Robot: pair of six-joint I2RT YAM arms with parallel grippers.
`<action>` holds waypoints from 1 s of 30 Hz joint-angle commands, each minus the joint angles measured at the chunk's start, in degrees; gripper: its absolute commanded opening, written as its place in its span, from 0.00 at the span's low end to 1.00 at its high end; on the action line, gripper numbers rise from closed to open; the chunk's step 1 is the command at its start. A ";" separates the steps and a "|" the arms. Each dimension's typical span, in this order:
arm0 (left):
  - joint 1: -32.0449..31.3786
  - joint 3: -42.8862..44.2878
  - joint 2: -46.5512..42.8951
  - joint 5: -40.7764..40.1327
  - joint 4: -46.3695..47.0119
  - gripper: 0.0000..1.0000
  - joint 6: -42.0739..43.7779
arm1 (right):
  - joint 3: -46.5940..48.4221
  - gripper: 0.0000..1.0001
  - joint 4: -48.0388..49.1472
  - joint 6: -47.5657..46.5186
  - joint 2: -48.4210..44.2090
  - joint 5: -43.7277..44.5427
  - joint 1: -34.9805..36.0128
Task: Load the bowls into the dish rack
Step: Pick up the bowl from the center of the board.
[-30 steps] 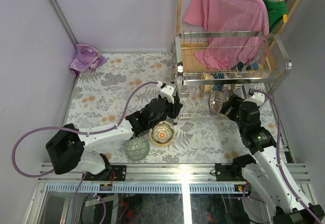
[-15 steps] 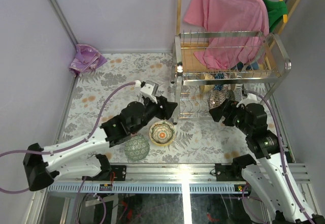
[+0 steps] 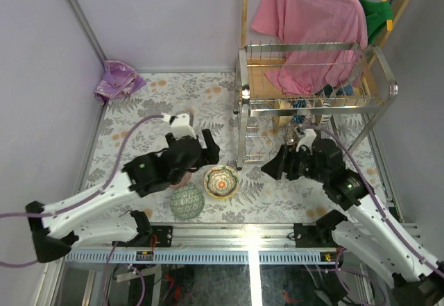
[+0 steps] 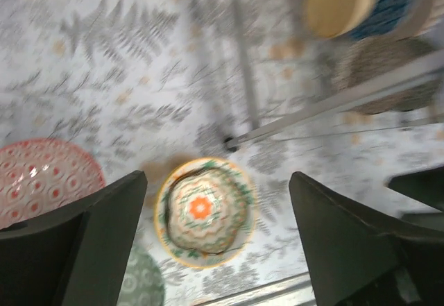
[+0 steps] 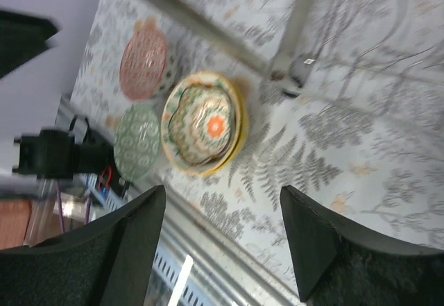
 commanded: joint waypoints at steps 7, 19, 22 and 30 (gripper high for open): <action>2.12 -0.93 14.06 -4.82 -18.13 1.00 -11.07 | 0.89 0.70 2.14 3.88 6.47 14.57 23.04; 0.81 -2.15 -9.46 -1.01 -17.68 1.00 -13.80 | 4.95 0.65 8.86 14.32 21.13 29.12 44.89; 0.87 0.00 -15.58 0.42 -15.33 1.00 -10.85 | 10.79 0.65 8.51 16.19 30.98 30.98 48.96; 0.84 3.93 -17.10 2.28 -17.20 1.00 -8.20 | 26.22 0.62 3.06 20.43 49.88 34.64 52.43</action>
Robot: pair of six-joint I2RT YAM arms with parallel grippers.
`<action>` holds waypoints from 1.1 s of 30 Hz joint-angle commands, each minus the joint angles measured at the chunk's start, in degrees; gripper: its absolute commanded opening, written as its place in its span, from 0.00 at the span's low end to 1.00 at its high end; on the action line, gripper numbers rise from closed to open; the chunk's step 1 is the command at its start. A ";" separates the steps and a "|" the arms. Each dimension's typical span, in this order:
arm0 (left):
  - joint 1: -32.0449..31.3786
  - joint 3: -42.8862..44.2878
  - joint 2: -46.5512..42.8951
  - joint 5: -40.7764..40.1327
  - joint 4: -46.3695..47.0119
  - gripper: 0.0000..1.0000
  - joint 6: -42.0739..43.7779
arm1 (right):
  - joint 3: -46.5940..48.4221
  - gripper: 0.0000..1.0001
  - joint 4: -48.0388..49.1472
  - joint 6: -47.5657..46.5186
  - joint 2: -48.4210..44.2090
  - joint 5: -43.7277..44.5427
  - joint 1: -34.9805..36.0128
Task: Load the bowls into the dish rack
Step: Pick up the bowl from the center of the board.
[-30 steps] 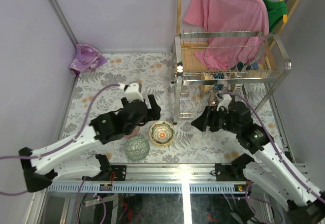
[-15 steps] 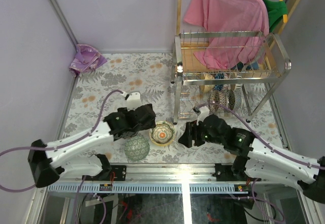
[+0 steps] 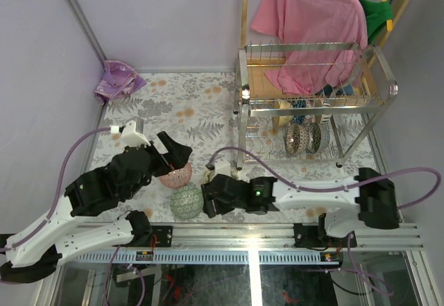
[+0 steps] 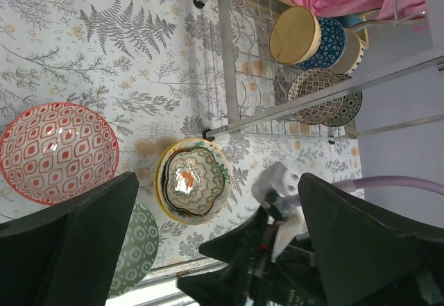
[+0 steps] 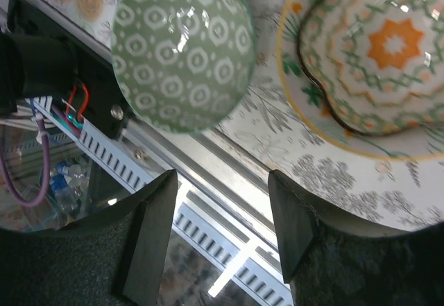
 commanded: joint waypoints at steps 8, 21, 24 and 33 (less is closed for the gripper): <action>-0.12 0.94 -4.54 3.08 0.06 1.00 3.35 | 21.39 0.62 -13.86 7.23 19.59 8.91 5.19; -0.16 -0.55 -6.22 2.77 1.04 1.00 5.13 | 26.57 0.64 -22.01 9.50 25.90 15.82 7.07; -0.14 -0.44 -6.20 2.97 0.99 1.00 5.16 | 27.80 0.64 -20.55 9.30 27.13 17.20 6.70; -0.18 -0.82 -5.93 4.18 1.43 1.00 5.16 | 24.22 0.63 -16.96 11.04 21.00 20.08 6.76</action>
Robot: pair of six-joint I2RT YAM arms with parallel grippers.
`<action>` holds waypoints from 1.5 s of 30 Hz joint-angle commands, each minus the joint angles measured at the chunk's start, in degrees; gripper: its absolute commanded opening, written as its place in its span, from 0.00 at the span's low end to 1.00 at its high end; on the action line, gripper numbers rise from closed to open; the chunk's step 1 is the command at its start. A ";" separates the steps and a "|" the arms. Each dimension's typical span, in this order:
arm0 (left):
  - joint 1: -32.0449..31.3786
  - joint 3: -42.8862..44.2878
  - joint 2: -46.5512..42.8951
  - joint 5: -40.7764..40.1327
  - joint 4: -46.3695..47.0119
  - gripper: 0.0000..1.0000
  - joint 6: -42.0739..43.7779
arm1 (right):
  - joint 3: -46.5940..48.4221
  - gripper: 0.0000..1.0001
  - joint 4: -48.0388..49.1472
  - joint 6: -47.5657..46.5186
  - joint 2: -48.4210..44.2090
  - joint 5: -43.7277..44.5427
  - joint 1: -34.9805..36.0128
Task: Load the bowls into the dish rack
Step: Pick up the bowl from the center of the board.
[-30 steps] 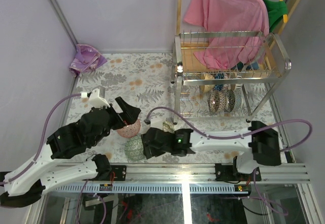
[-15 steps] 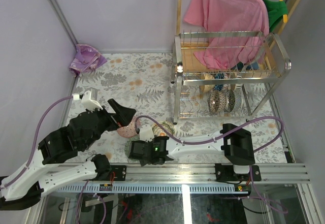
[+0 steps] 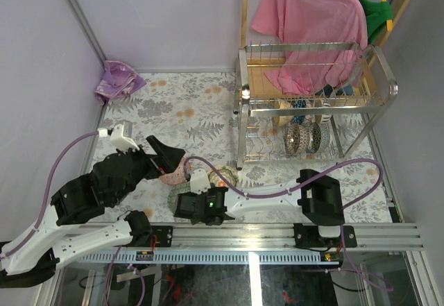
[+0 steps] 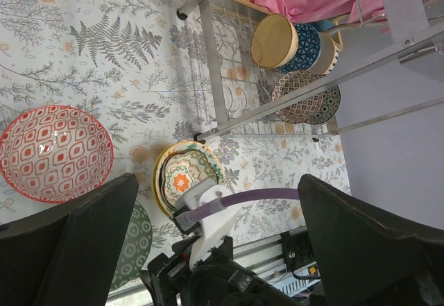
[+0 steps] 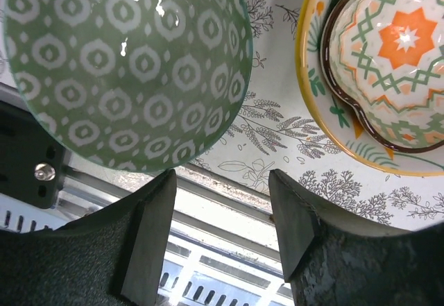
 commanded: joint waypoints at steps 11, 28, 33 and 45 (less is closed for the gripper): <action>-0.15 -1.63 0.08 1.94 2.52 1.00 1.53 | -5.67 0.65 9.63 6.40 -7.23 5.34 -0.26; -0.16 -1.54 -1.17 1.95 2.25 1.00 1.62 | -4.76 0.56 12.81 9.77 0.18 1.66 -3.39; -0.17 -1.07 -0.49 1.94 2.33 1.00 1.95 | -3.91 0.50 12.80 8.96 1.64 0.96 -3.98; -0.16 -0.62 0.51 1.74 2.45 1.00 2.15 | -2.46 0.07 12.21 6.43 2.58 0.44 -4.26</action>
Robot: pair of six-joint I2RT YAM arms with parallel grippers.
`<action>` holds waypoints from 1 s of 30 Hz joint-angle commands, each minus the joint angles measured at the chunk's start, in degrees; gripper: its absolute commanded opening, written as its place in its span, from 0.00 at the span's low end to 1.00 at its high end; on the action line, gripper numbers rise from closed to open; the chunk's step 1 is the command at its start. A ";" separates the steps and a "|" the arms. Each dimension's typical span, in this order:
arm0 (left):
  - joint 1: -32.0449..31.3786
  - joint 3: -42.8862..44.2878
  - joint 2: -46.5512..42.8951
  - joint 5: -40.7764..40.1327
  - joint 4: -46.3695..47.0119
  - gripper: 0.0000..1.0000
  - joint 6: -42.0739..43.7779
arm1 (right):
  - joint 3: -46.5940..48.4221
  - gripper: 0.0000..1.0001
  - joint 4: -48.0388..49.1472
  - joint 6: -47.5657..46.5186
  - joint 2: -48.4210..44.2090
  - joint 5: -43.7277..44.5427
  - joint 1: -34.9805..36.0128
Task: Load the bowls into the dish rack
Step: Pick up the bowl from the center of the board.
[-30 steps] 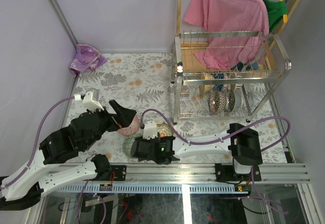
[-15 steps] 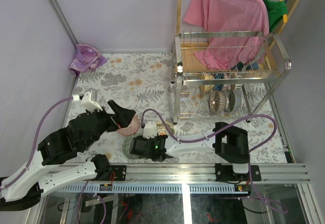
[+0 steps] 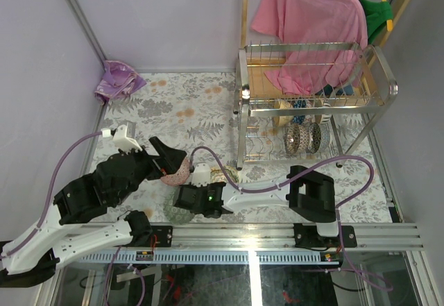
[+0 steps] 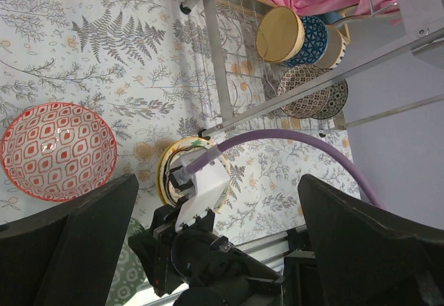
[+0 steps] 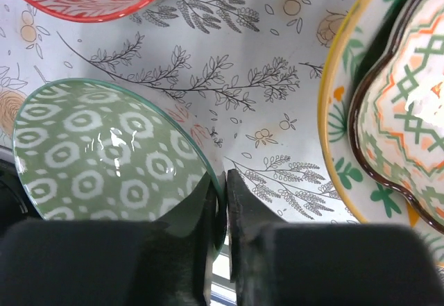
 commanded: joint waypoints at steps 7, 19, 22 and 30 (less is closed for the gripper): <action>-0.14 0.95 1.65 0.77 2.08 1.00 1.88 | -0.24 0.00 -1.77 -3.02 -4.17 1.13 0.10; -0.17 2.41 2.29 -1.45 0.75 1.00 1.58 | -10.39 0.00 -5.23 -8.09 -24.35 8.08 6.39; -0.14 2.41 2.65 -2.06 0.56 1.00 1.36 | -15.76 0.00 -7.60 -8.07 -31.97 7.88 6.82; -0.13 2.62 3.77 -4.44 -0.53 1.00 1.29 | -22.93 0.00 -27.50 -5.51 -49.69 12.88 6.85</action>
